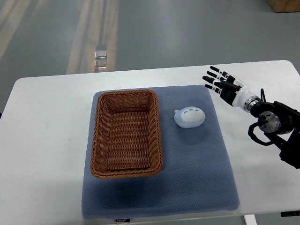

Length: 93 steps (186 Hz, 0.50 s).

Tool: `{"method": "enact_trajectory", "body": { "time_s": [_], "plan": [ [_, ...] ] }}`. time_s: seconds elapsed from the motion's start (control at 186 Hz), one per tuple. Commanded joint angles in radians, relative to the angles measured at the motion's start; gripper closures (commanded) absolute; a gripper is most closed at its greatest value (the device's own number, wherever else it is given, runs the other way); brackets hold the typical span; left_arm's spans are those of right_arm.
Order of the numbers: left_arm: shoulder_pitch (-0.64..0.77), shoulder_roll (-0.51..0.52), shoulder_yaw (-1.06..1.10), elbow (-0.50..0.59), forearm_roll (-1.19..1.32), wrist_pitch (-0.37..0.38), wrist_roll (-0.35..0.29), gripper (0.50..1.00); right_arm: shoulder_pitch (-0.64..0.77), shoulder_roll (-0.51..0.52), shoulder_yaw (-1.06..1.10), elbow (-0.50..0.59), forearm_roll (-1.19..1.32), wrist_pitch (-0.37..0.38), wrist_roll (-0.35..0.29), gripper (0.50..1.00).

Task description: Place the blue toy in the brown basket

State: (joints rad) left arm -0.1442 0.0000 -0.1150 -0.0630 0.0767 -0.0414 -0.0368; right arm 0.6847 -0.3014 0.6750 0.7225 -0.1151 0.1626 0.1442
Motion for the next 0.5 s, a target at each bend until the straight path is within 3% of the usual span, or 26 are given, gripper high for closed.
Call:
{"method": "enact_trajectory", "body": {
  "time_s": [0.0,0.494],
  "plan": [
    [0.0,0.0,0.0,0.0,0.0,0.0,0.0,0.5,0.001,-0.001,0.0,0.0,0.0,0.0,0.0,0.591],
    [0.0,0.0,0.0,0.0,0.0,0.0,0.0,0.5,0.003,-0.004,-0.002,0.0,-0.002,0.002,0.0,0.591]
  ]
}}
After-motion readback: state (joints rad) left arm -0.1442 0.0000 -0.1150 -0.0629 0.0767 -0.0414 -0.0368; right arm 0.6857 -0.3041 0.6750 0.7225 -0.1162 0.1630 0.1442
